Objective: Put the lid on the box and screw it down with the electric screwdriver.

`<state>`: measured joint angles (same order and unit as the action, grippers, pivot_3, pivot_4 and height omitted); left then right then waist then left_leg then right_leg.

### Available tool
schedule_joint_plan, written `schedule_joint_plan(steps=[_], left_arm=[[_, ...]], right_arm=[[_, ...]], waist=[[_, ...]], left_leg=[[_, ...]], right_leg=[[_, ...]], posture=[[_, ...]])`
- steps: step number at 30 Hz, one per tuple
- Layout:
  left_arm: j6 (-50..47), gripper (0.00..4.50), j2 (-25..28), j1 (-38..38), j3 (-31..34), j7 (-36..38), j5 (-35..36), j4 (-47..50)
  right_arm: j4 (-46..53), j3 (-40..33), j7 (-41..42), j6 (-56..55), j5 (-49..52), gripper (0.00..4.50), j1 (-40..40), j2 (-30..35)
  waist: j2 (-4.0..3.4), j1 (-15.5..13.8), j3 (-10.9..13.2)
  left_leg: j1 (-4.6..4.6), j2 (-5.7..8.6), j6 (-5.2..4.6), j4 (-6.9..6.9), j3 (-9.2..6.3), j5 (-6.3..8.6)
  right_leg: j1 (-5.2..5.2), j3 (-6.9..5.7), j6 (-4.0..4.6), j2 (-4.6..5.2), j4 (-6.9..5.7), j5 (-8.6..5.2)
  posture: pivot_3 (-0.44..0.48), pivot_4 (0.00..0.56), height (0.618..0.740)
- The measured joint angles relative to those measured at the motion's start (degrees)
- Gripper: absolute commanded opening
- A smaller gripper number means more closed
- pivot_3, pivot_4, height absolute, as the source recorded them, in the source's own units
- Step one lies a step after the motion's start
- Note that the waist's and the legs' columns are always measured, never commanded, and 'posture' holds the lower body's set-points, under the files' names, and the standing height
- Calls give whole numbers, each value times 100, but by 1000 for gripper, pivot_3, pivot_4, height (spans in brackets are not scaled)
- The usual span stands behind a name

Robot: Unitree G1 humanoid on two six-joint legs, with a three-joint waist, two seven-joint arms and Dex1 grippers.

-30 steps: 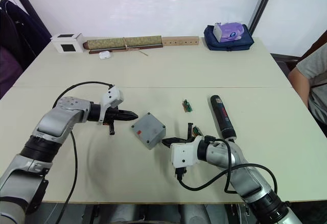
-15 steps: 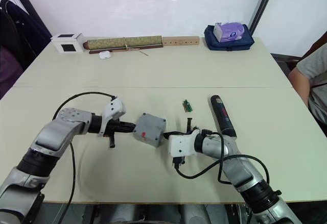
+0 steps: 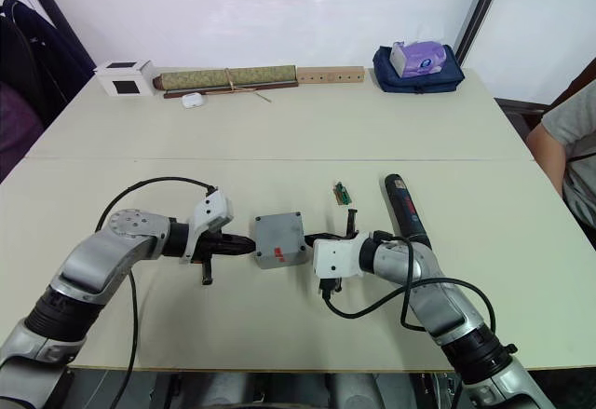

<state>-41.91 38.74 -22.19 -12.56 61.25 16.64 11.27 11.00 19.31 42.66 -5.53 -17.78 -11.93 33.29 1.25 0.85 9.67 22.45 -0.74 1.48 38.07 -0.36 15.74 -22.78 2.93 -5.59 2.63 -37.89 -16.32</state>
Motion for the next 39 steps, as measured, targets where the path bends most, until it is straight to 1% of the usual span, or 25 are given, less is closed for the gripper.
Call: schedule_joint_plan(steps=[12,15,17,18,19,20,21,23,24,26,27,28,31,33,34,35,37,39], left_arm=[[49,0,-72,-86,31,-176,7,-184],[100,0,-72,-128,156,-272,29,-191],[783,0,-133,43,463,-405,11,-178],[1282,0,-133,192,626,-476,-54,-186],[1421,0,-115,252,691,-504,-87,-220],[1417,0,-71,278,733,-532,-80,-360],[1190,0,-102,215,817,-546,52,-575],[723,0,-309,-85,1238,-647,493,-931],[452,0,-310,-438,1459,-675,761,-968],[191,0,-136,-853,1588,-619,992,-658],[29,0,6,-1047,1551,-479,1160,-219],[-42,0,36,-1098,1474,-381,1256,75],[-157,0,56,-1057,949,-246,1308,527],[-150,0,67,-925,620,-183,1237,570],[-148,0,86,-894,505,-149,1212,585],[-137,0,123,-893,427,-129,1201,624],[-106,0,207,-902,392,-46,1185,740],[-27,0,327,-932,299,60,1127,819]], right_arm=[[160,-4,46,70,3,12,148,-7],[325,-38,48,150,38,12,228,-1],[511,-233,48,271,198,12,309,5],[634,-423,45,407,319,12,338,46],[709,-557,40,478,377,12,352,72],[864,-787,35,667,488,12,392,128],[1066,-1020,41,905,634,12,504,156],[1448,-1410,51,1475,985,12,832,142],[1703,-1745,38,1964,1316,12,1106,45],[1955,-2128,-69,2643,1792,12,1291,-188],[2158,-2388,-145,3131,2119,12,1368,-318],[2269,-2495,-170,3434,2303,12,1404,-316],[2496,-2540,-223,4397,2627,12,1448,-231],[2524,-2530,-337,4908,2730,509,1437,-188],[2532,-2545,-408,5136,2831,668,1387,-209],[2561,-2576,-472,5361,2972,1237,1290,-287],[2724,-2661,-571,5662,3193,1936,1161,-367],[2927,-2760,-670,5991,3429,2867,1093,-368]], waist=[[0,2,0],[0,5,0],[-2,13,1],[-3,11,1],[-3,3,2],[-3,-8,2],[-3,-23,2],[6,-104,7],[26,-139,18],[30,-134,21],[17,-111,17],[6,-92,13],[1,-12,12],[1,31,13],[1,35,14],[1,32,15],[-6,22,19],[-7,4,20]], left_leg=[[0,-1,0,0,0,0],[0,-1,0,0,0,0],[0,-8,0,-2,1,0],[0,-9,0,-3,1,0],[0,-9,0,-4,1,0],[-1,-8,0,-4,-1,0],[-1,-7,0,-4,-3,0],[10,-6,0,1,-17,0],[17,-5,0,2,-22,0],[17,-4,1,2,-18,0],[16,0,-1,0,-12,2],[9,2,-5,-5,-6,4],[-2,0,-8,-10,-7,6],[-2,-4,-8,-10,-5,6],[-2,-7,-8,-10,-6,6],[0,-11,-8,-10,-9,6],[1,-12,-8,-14,-10,6],[3,-10,-8,-14,-10,6]], right_leg=[[-1,0,0,-2,0,0],[-1,0,0,-2,0,0],[-3,1,0,2,1,0],[-3,1,1,4,1,0],[-3,1,1,5,1,0],[-1,-1,1,4,1,0],[2,-4,1,3,1,0],[1,-19,0,3,2,0],[0,-23,0,3,5,1],[3,-20,-1,6,14,1],[5,-12,-1,13,19,2],[10,-8,-2,16,26,2],[21,-7,-1,11,34,1],[14,-7,0,-4,33,1],[12,-7,1,-12,33,1],[10,-7,2,-18,32,1],[8,-7,2,-20,32,1],[8,-7,2,-16,33,1]], posture=[[0,150,740],[0,150,740],[0,150,740],[0,150,740],[0,150,740],[0,150,740],[0,150,740],[0,150,740],[0,150,740],[0,150,740],[0,150,740],[0,150,740],[0,150,740],[0,150,740],[0,150,740],[0,150,740],[0,150,740],[0,150,740]])
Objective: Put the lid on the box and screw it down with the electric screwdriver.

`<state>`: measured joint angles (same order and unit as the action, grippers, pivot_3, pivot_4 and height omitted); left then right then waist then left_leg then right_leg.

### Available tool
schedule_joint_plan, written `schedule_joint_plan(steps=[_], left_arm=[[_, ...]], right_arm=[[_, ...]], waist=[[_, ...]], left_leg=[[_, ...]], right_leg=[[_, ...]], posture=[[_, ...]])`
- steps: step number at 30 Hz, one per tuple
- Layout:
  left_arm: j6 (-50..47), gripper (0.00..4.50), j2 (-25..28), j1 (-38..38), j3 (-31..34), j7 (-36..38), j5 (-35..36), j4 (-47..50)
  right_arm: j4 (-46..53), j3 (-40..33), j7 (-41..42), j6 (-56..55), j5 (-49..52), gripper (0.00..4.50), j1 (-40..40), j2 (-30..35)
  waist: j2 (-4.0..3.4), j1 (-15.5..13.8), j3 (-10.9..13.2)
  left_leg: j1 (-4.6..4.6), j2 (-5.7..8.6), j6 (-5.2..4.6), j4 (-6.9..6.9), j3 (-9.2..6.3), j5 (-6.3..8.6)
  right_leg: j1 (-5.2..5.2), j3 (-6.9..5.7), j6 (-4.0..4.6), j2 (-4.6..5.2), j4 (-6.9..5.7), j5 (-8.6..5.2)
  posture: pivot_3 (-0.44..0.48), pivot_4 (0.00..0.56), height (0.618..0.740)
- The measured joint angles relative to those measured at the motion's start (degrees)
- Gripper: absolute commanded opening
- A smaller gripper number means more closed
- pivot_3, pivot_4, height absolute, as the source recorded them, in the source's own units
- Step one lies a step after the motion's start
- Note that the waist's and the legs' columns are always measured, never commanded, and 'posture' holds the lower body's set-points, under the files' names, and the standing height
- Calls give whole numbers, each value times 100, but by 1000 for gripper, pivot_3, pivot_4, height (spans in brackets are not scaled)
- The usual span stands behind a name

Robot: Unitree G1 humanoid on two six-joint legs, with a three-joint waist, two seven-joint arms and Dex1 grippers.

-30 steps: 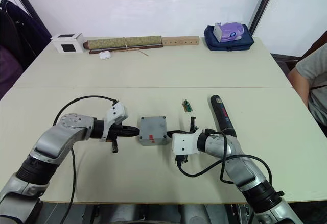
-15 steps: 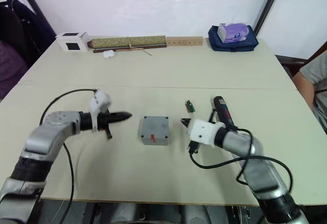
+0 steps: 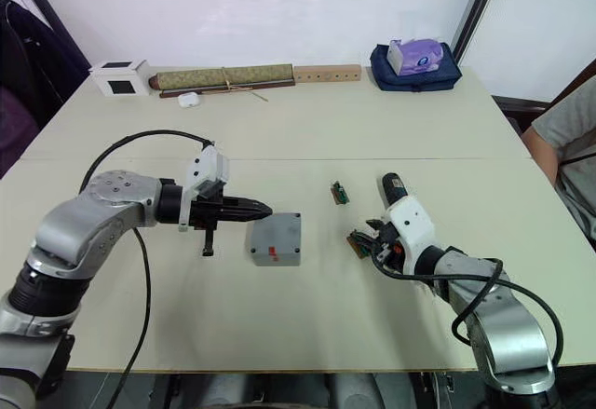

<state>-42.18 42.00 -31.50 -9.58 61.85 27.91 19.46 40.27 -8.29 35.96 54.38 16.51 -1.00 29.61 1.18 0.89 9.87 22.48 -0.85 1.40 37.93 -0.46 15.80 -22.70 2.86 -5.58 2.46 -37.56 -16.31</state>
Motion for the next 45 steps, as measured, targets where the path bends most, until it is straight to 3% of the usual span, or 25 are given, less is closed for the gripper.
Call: schedule_joint_plan(steps=[4,9,12,18,45], left_arm=[[291,0,315,-126,-404,323,-353,-11],[488,0,471,-268,-553,690,-414,-13],[484,0,444,-362,-567,691,-431,-28],[484,0,376,-383,-571,682,-439,-41],[405,0,62,-343,-570,452,-469,-59]], right_arm=[[322,-151,-44,830,571,4443,119,5],[442,-30,-275,1024,732,4443,279,36],[388,22,-465,866,688,3737,335,39],[296,47,-666,663,675,1312,356,43],[-91,465,-1100,270,504,1312,250,360]], waist=[[1,-24,0],[0,-9,1],[1,-6,1],[1,-6,1],[1,-7,2]], left_leg=[[5,5,0,0,4,0],[6,4,0,0,8,0],[7,4,-1,0,7,0],[10,3,-1,0,7,0],[11,3,-1,0,6,0]], right_leg=[[1,0,-1,14,6,0],[0,1,3,13,15,-3],[0,1,-1,9,16,-2],[-3,1,-4,8,16,-1],[-4,1,-5,8,16,-1]], posture=[[0,150,740],[0,150,740],[0,150,740],[0,150,740],[0,150,740]])
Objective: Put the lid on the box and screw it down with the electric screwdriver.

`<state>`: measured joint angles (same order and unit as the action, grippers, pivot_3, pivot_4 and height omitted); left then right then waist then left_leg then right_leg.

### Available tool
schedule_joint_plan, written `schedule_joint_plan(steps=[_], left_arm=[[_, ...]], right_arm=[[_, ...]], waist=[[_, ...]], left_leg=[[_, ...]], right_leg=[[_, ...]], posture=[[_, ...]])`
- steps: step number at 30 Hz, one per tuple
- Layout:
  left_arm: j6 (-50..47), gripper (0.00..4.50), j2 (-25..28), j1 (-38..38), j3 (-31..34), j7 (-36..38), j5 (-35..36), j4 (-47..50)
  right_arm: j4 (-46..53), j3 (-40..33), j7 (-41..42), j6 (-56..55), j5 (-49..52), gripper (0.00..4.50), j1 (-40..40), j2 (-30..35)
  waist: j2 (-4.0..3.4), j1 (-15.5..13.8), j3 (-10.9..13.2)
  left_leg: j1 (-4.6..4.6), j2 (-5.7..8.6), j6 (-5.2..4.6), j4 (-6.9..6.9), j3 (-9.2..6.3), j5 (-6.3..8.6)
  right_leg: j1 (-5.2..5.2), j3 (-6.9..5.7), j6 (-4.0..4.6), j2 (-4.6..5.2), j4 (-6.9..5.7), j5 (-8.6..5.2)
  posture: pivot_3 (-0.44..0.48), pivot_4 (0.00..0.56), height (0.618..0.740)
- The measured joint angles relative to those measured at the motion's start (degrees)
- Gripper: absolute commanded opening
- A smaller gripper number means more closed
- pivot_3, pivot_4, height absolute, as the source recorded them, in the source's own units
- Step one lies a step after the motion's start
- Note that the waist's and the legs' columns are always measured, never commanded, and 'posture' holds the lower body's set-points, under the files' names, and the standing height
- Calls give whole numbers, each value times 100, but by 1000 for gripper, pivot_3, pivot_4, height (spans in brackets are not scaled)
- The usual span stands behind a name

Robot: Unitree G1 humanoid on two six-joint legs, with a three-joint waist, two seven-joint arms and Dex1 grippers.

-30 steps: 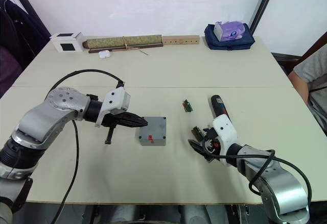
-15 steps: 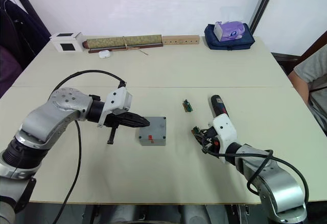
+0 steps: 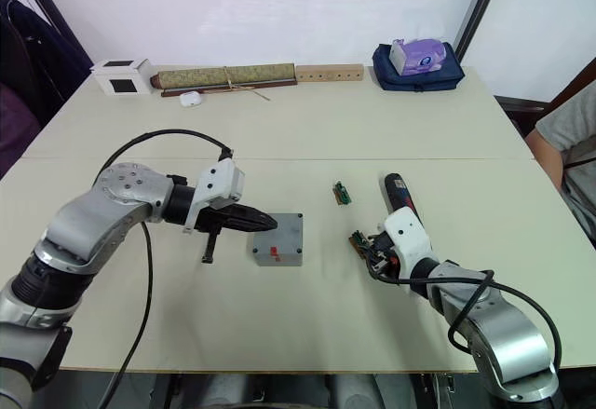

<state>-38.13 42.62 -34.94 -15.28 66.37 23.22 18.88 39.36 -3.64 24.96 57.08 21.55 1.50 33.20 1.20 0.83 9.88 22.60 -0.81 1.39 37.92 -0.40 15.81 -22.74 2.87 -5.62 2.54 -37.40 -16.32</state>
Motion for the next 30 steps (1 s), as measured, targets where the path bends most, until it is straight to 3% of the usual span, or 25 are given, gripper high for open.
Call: schedule_joint_plan(steps=[9,12,13,14,30], left_arm=[[6,0,-45,-1,0,-31,-8,-2],[6,0,-47,-2,0,-35,-8,-2],[6,0,-47,-2,0,-35,-8,-2],[6,0,-47,-1,0,-36,-12,-2],[103,0,-99,-1,-1,-49,-133,-95]], right_arm=[[-105,66,-41,-24,-4,1312,-16,-17],[-139,111,-45,-84,-32,600,-16,-13],[-146,121,-49,-112,-51,134,-16,-14],[-144,119,-54,-163,-60,13,-23,-14],[-51,-238,-268,183,242,13,-111,-255]], waist=[[0,-1,0],[0,0,0],[0,-1,0],[0,0,0],[0,-1,0]], left_leg=[[0,0,0,0,0,0],[0,0,0,0,0,0],[0,0,0,0,0,0],[0,0,0,0,0,0],[0,-1,0,0,0,0]], right_leg=[[0,0,0,1,0,0],[0,0,0,1,0,0],[0,0,0,1,0,0],[0,0,0,1,0,0],[0,0,0,1,0,0]], posture=[[0,150,740],[0,150,740],[0,150,740],[0,150,740],[0,150,740]])
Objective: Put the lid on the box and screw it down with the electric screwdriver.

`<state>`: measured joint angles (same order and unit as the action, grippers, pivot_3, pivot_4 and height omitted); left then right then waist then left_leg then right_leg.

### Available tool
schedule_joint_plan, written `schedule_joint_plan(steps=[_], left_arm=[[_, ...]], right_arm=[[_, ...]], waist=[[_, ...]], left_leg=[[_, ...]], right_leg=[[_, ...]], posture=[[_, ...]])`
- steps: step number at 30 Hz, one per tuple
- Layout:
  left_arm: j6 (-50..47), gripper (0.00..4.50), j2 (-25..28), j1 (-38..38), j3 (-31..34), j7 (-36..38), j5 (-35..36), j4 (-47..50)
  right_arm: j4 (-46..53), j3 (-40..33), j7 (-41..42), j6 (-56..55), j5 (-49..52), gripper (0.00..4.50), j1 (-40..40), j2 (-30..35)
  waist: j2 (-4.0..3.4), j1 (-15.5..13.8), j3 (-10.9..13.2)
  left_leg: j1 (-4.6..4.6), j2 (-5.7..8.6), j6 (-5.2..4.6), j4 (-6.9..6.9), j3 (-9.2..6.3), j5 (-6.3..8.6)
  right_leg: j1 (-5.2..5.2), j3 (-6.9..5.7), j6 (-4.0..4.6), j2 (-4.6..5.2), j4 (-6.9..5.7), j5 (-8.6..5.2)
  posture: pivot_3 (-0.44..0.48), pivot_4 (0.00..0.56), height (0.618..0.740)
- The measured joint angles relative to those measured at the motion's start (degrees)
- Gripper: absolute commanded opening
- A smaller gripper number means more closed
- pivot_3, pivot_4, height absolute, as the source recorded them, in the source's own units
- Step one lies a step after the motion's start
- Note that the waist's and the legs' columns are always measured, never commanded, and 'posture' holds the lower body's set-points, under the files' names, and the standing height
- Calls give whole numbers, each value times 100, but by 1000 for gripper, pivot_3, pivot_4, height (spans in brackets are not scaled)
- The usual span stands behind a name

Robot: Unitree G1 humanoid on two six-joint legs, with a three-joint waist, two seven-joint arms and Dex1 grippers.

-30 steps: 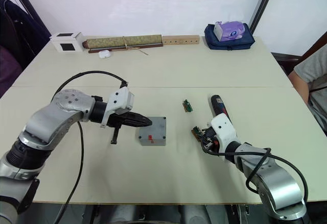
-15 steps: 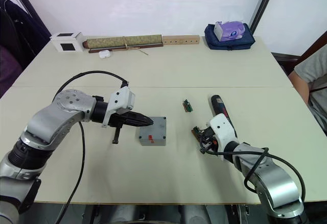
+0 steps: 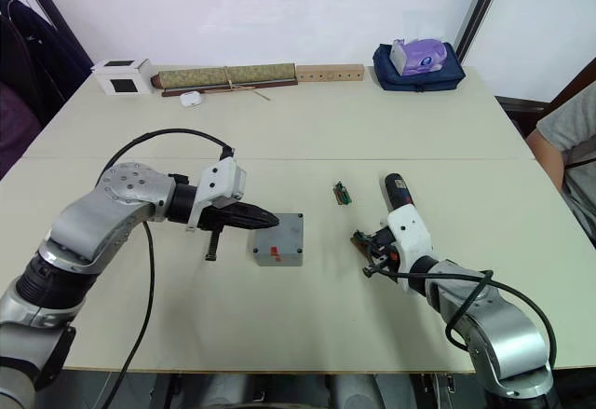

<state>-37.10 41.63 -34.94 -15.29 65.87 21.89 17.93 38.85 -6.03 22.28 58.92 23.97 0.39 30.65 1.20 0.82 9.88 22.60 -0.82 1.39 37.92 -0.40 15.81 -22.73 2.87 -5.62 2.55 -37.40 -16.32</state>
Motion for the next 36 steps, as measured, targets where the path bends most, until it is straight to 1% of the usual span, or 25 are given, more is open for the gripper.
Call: schedule_joint_plan(steps=[8,13,15,18,20,22,26,30,36], left_arm=[[38,0,-81,-5,88,-15,2,-475],[-54,0,76,-29,489,-69,96,-762],[-193,0,184,-7,690,-69,202,-781],[-405,0,214,71,860,-101,393,-757],[-518,0,247,214,948,-126,490,-680],[-536,0,295,354,951,-153,503,-575],[-613,0,307,462,952,-255,507,-437],[-641,0,307,532,952,-346,543,-314],[-637,0,307,584,942,-416,553,-306]], right_arm=[[343,-290,40,211,463,13,-189,-70],[496,-236,64,197,736,13,-775,-114],[452,-38,34,92,776,13,-1121,-356],[265,362,-14,-142,731,13,-1497,-580],[40,628,-66,-288,628,13,-1616,-725],[-187,871,-73,-439,517,13,-1638,-740],[-406,1128,-28,-672,340,13,-1640,-715],[-554,1204,72,-824,241,13,-1638,-686],[-698,1279,215,-957,117,13,-1592,-585]], waist=[[0,5,0],[0,29,1],[-1,36,2],[-1,23,2],[-1,7,2],[-2,-2,2],[-1,5,2],[-2,9,2],[-2,13,2]], left_leg=[[0,0,0,0,0,0],[0,-3,0,0,-2,0],[1,-4,0,-1,-2,0],[3,-5,0,-2,-3,0],[6,-4,0,-2,-3,0],[12,0,0,-2,-2,0],[30,0,0,1,-2,0],[46,-2,0,1,-4,0],[47,-2,0,2,-3,0]], right_leg=[[-1,0,0,-1,-1,0],[-4,-1,0,-5,-3,0],[-7,-1,0,-6,-5,0],[-8,-1,0,-2,-6,0],[-9,-1,0,4,-5,0],[-13,-1,0,11,-4,1],[-32,-1,-1,10,-7,2],[-51,-2,0,5,-14,2],[-53,-2,0,4,-14,2]], posture=[[0,150,740],[0,150,740],[0,150,740],[0,150,740],[0,150,740],[0,150,740],[0,150,740],[0,150,740],[0,150,740]])
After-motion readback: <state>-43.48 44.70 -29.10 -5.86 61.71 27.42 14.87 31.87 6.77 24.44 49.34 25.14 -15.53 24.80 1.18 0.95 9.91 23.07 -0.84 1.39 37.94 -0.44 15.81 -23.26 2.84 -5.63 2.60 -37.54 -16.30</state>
